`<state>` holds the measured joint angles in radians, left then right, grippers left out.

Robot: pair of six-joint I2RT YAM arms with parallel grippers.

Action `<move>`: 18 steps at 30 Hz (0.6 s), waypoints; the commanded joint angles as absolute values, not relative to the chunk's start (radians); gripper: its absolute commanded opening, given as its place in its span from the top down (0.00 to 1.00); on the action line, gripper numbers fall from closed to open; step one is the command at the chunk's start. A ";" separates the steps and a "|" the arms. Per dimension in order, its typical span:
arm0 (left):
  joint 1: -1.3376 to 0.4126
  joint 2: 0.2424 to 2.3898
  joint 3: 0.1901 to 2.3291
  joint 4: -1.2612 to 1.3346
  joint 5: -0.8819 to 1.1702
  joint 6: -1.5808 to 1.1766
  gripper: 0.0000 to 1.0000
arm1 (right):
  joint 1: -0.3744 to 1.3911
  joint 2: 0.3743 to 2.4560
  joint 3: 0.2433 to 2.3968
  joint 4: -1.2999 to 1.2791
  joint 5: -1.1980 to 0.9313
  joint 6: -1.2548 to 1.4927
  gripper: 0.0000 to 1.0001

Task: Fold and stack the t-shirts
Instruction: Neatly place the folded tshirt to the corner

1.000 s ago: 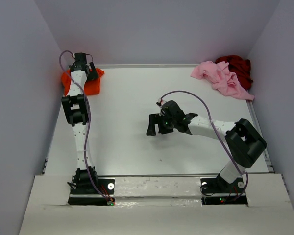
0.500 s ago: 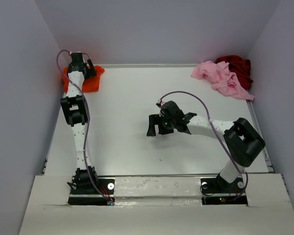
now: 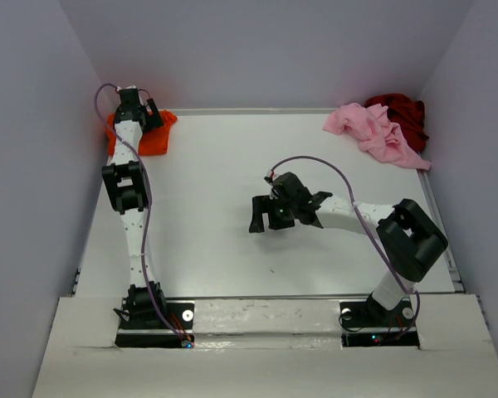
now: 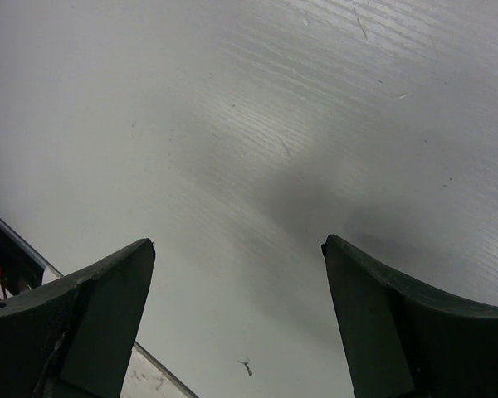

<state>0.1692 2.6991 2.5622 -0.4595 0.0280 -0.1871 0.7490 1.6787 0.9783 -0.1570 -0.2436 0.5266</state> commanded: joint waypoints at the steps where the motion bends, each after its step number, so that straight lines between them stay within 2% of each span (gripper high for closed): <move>1: 0.176 2.554 2.519 -0.428 0.028 -0.184 0.01 | 0.765 1.629 0.963 -0.146 -0.245 0.515 0.11; 10: 0.137 2.366 2.435 -0.416 -0.026 -0.176 0.01 | 0.775 1.533 0.890 -0.141 -0.204 0.525 0.11; 15: 0.083 2.153 2.258 -0.374 -0.064 -0.181 0.01 | 0.775 1.470 0.864 -0.150 -0.172 0.531 0.11; 18: 0.026 1.972 2.052 -0.280 -0.098 -0.180 0.01 | 0.784 1.433 0.868 -0.182 -0.134 0.522 0.11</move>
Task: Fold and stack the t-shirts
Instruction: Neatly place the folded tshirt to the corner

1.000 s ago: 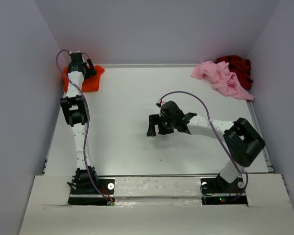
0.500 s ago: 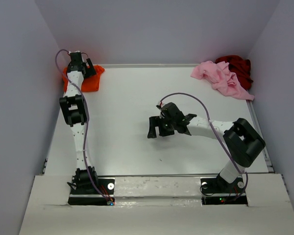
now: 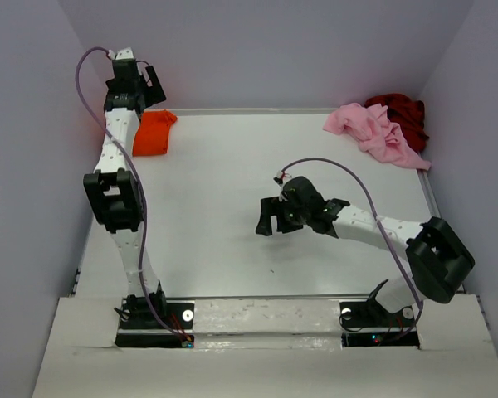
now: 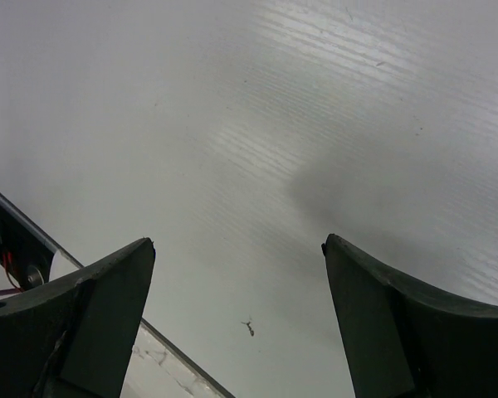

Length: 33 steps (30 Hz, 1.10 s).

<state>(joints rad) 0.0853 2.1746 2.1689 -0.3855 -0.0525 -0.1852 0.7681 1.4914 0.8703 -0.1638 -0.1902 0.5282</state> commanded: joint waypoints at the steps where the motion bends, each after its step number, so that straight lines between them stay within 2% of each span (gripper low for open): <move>1: 0.012 1.923 1.958 -0.250 -0.112 -0.183 0.01 | 0.784 1.421 0.871 -0.195 -0.105 0.514 0.11; 7: -0.063 1.556 1.622 -0.016 -0.086 -0.241 0.01 | 0.784 1.299 0.891 -0.256 0.040 0.486 0.11; 8: -0.069 1.469 1.470 0.083 -0.074 -0.270 0.01 | 0.784 1.283 0.902 -0.267 0.052 0.483 0.11; 9: -0.069 1.429 1.468 0.084 -0.074 -0.281 0.01 | 0.784 1.282 0.902 -0.278 0.052 0.482 0.11; 10: -0.074 1.345 1.348 0.175 -0.045 -0.282 0.01 | 0.784 1.275 0.920 -0.290 0.070 0.483 0.11; 13: -0.080 1.212 1.101 0.373 0.042 -0.285 0.01 | 0.784 1.256 0.940 -0.308 0.093 0.482 0.11; 16: -0.093 1.158 0.959 0.472 0.159 -0.314 0.01 | 0.784 1.238 0.954 -0.311 0.126 0.471 0.13; 21: -0.120 1.121 0.884 0.482 0.368 -0.406 0.01 | 0.784 1.207 0.989 -0.311 0.192 0.425 0.13; 24: -0.153 1.068 0.806 0.498 0.405 -0.408 0.01 | 0.784 1.187 1.018 -0.313 0.256 0.391 0.13; 29: -0.290 1.005 0.876 0.306 0.238 -0.201 0.01 | 0.784 1.170 1.068 -0.305 0.412 0.354 0.12; 33: -0.348 0.965 0.832 0.291 0.116 -0.152 0.01 | 0.775 1.186 1.114 -0.275 0.491 0.295 0.12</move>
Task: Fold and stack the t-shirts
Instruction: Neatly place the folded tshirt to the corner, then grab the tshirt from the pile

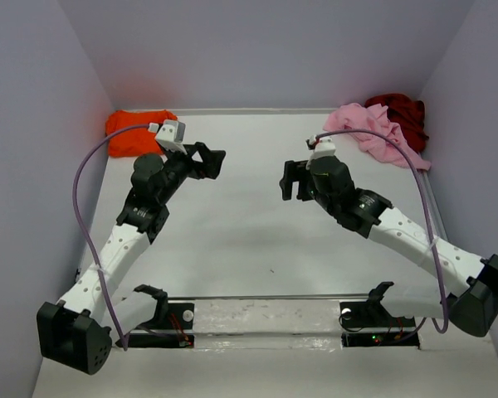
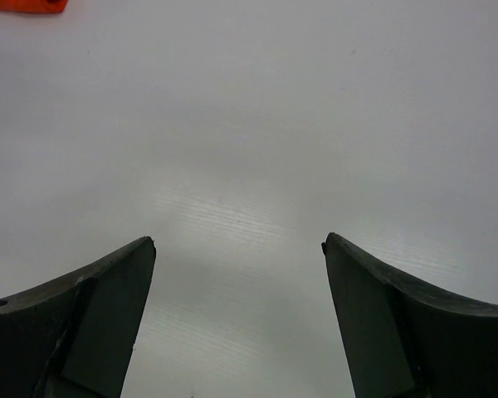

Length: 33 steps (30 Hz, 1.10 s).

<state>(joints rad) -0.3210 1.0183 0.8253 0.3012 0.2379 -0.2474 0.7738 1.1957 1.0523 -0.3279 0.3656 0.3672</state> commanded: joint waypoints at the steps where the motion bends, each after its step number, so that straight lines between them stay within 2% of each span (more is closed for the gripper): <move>1: -0.382 0.959 0.827 0.291 0.109 -0.141 0.01 | 0.755 1.206 1.136 -0.275 0.517 0.285 0.11; 4: -0.411 0.953 0.836 0.268 0.036 -0.123 0.01 | 0.684 1.242 1.167 -0.276 0.526 0.265 0.11; 8: -0.420 0.956 0.848 0.220 -0.084 -0.127 0.01 | 0.481 1.349 1.261 -0.276 0.434 0.264 0.11; 15: -0.436 0.928 0.848 0.204 -0.041 -0.126 0.01 | 0.327 1.596 1.468 -0.334 0.388 0.291 0.11; 28: -0.439 1.029 0.905 0.092 -0.075 -0.196 0.01 | 0.083 1.893 1.753 -0.342 0.336 0.316 0.12; 33: -0.437 1.063 0.913 0.098 -0.032 -0.210 0.01 | 0.060 2.012 1.856 -0.357 0.322 0.264 0.12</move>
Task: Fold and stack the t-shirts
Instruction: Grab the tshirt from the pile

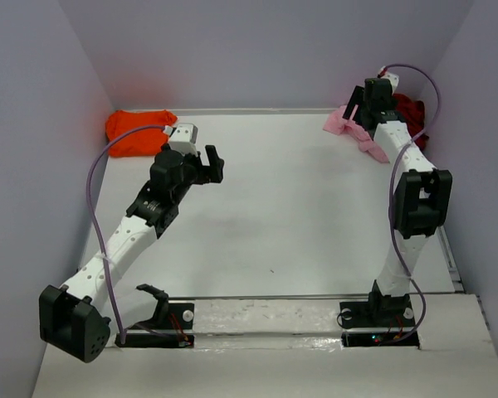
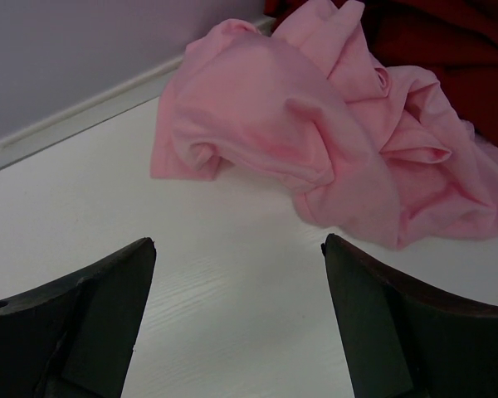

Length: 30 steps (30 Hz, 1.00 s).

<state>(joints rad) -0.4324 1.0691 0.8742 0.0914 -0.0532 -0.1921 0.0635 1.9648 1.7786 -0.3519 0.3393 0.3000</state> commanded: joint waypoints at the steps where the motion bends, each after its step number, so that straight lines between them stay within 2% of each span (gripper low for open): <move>1: -0.439 1.054 0.913 0.100 -0.034 -0.206 0.01 | 0.060 2.054 1.885 -0.360 0.353 0.243 0.12; 13: -0.439 1.028 0.910 0.098 -0.048 -0.192 0.01 | 0.012 2.338 2.132 -0.400 0.262 0.258 0.14; 19: -0.437 1.026 0.911 0.095 -0.048 -0.192 0.01 | 0.012 2.364 2.109 -0.400 0.150 0.317 0.16; 30: -0.439 1.022 0.910 0.094 -0.058 -0.187 0.01 | 0.060 2.339 1.994 -0.356 0.144 0.350 0.16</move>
<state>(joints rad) -0.4324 1.0431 0.8742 0.0677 -0.0536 -0.1986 0.0315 2.3722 2.0285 -0.3889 0.1509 0.3305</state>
